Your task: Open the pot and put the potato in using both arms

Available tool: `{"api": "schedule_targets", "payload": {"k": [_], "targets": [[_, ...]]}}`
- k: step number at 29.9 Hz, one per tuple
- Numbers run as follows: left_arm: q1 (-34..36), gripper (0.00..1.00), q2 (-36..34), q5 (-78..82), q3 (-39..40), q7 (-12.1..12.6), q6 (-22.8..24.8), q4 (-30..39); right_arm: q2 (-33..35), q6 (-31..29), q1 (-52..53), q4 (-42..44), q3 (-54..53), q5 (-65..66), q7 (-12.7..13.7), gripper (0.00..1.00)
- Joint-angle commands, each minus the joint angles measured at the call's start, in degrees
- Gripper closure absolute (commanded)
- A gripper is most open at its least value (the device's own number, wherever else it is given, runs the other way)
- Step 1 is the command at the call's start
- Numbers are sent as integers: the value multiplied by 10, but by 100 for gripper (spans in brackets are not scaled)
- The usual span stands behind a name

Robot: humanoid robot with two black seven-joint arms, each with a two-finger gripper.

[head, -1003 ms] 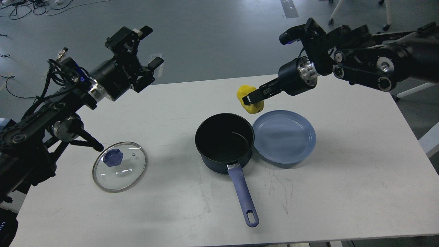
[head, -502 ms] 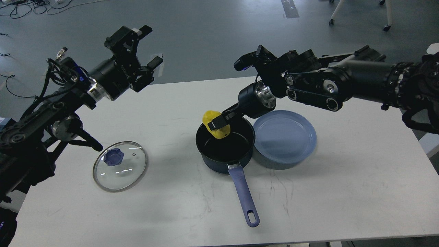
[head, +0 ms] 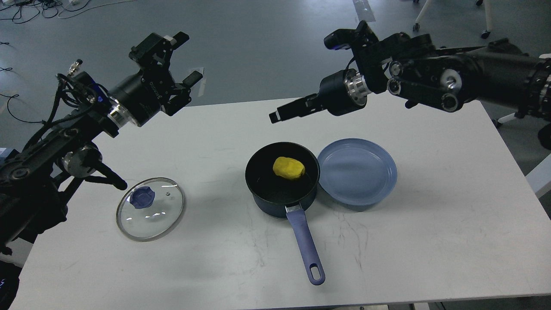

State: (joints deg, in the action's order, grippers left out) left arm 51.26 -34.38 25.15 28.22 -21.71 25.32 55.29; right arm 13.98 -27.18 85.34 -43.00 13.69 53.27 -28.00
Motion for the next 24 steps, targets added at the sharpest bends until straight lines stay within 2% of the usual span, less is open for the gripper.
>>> {"api": "schedule_targets", "payload": {"k": [1,3,8,16,24], "targets": [[0,2,-1,0,0,0,1,0,62,5,-25,-4,-99,-76,0,0],[0,2,-2,-1,0,0,1,0,96,5,-73,-3,-158,-141,0,0],[-5,2,5,-5,0,-1,2,0,132,6,-170,-2,-252,-242,0,0],[-35,2,34,-7,35,-2,3,-1,113,6,-327,-1,-399,-341,0,0],[-88,2,77,-7,81,-2,10,-4,69,6,-416,5,-471,-344,0,0]]}}
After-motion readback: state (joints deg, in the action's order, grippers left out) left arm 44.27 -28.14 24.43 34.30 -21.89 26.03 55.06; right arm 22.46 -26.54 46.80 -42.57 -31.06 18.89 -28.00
